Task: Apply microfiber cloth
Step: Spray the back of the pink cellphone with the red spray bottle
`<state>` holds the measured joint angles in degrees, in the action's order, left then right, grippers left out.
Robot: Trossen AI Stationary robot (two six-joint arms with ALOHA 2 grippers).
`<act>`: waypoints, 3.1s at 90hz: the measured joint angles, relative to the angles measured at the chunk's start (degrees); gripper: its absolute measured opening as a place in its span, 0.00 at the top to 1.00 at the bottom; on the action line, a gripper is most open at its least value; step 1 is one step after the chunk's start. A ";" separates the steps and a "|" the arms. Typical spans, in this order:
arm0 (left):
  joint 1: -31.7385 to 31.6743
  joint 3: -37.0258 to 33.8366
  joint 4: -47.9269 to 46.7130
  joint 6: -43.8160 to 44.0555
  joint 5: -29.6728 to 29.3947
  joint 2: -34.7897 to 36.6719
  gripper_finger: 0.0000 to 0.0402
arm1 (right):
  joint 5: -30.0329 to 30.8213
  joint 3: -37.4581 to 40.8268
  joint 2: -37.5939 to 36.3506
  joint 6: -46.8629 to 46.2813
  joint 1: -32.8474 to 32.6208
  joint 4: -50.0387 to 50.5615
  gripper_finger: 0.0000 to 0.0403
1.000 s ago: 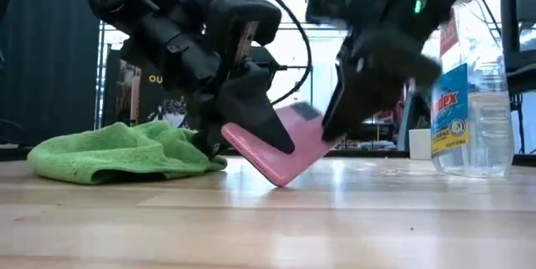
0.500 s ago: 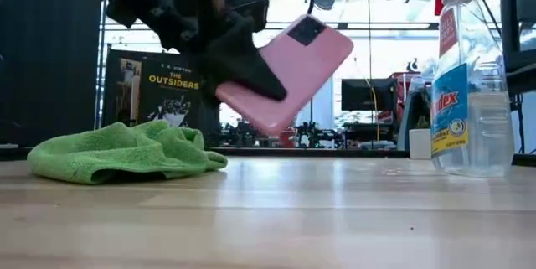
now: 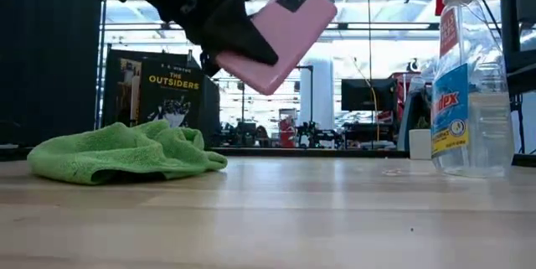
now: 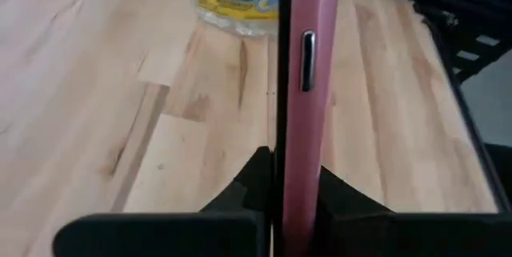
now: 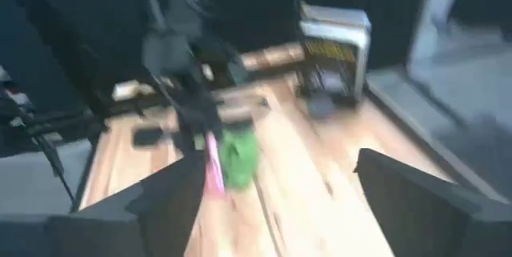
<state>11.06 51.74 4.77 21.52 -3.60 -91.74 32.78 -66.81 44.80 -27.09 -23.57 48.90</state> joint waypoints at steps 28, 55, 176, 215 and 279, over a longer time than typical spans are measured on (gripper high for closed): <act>-2.58 0.00 0.38 0.15 0.00 0.00 0.97 | -1.35 8.78 -8.00 -8.55 -5.81 8.32 0.15; -4.79 0.00 1.15 -0.90 0.41 0.02 0.97 | -1.94 22.21 -12.43 -15.84 -8.09 2.32 0.15; -12.99 0.09 10.99 -5.79 5.42 0.07 0.97 | 13.27 32.89 -17.71 -10.83 -21.25 -7.32 0.02; -16.17 4.72 14.61 -12.18 5.40 -2.59 0.97 | 24.37 39.15 -17.65 1.40 -23.06 -22.04 0.02; -17.48 34.46 14.43 -20.28 8.23 -26.76 0.97 | 25.87 39.12 -10.97 4.03 -22.87 -29.71 0.02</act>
<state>-6.43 86.20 19.20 1.24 4.63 -118.51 58.65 -27.68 33.83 -23.05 -46.44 19.19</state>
